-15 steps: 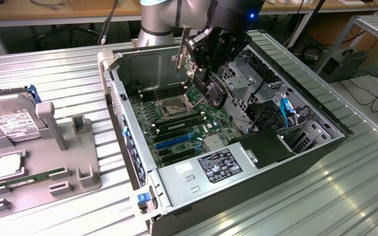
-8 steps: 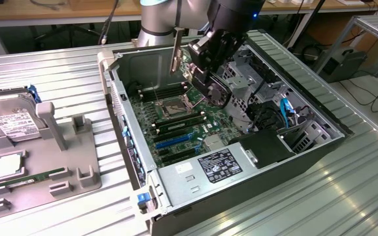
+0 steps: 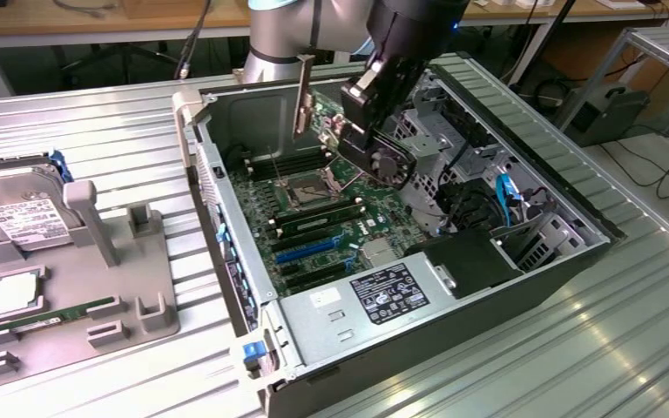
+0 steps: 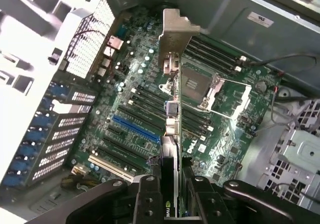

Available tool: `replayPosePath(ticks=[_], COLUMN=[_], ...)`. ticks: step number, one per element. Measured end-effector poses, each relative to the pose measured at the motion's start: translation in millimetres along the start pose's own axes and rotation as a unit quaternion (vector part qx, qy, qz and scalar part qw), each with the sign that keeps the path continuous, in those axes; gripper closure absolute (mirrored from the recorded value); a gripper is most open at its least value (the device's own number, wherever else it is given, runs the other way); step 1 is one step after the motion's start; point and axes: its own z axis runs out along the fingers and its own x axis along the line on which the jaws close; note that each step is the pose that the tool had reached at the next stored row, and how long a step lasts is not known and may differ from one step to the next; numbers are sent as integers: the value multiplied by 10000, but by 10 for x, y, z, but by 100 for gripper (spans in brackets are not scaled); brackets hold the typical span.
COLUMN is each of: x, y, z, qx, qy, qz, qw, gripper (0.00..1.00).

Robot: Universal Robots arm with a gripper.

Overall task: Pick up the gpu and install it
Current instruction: 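Insert the gpu into the slot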

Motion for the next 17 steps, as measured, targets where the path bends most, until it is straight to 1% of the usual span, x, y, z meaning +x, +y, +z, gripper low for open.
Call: replayPosePath(ticks=[1, 3, 6, 8, 11, 15, 16, 17], x=[0, 0, 0, 0, 0, 0, -1, -1], y=[0, -1, -1, -1, -2, -2, -2, -2], z=[2, 5, 9, 12, 15, 19, 23, 24], qx=[6, 16, 38, 65, 87, 115, 127, 132], qy=[3, 1, -13, -35, -53, -73, -80, -80], qz=[-127, -287, -511, -756, -969, -1268, -1422, -1505], qw=[9999, 9996, 9987, 9971, 9952, 9918, 9897, 9885], gripper=[74, 74, 74, 74, 74, 74, 74, 74])
